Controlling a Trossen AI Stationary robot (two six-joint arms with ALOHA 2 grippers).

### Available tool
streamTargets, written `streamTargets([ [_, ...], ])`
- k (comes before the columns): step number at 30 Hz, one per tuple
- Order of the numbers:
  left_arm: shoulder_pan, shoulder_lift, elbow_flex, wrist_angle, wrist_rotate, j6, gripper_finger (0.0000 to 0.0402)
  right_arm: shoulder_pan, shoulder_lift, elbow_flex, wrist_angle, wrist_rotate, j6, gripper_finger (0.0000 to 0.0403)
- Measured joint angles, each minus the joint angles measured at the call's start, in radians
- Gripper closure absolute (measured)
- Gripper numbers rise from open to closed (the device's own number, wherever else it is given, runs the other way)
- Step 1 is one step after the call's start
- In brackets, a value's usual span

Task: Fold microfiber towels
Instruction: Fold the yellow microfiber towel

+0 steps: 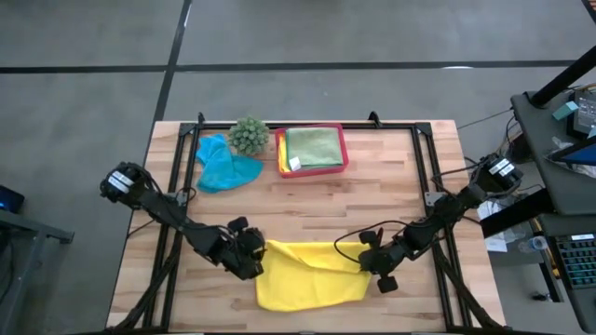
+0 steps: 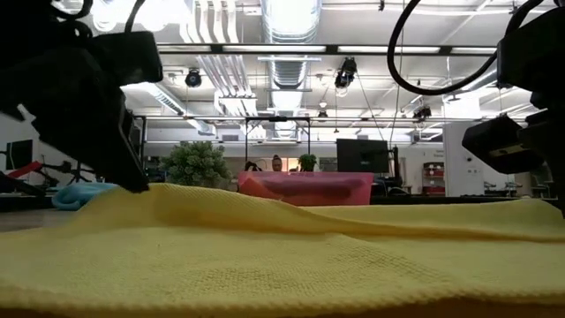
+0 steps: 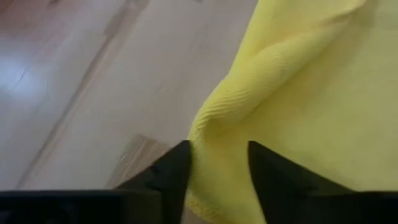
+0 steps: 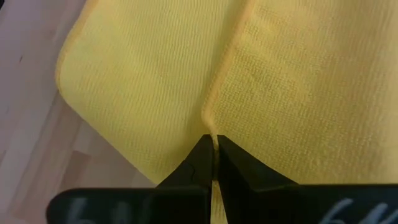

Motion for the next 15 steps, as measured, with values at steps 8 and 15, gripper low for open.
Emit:
streamTargets([
  [8, -0.009, 0.002, 0.051, -0.002, 0.077, 0.073, 0.0388, 0.0, 0.0, -0.001, 0.01, 0.0, 0.012, 0.0394],
  [15, -0.025, 0.009, 0.141, 0.015, 0.269, 0.11, 0.0393, -0.002, 0.0, -0.002, 0.015, 0.009, 0.021, 0.0394],
])
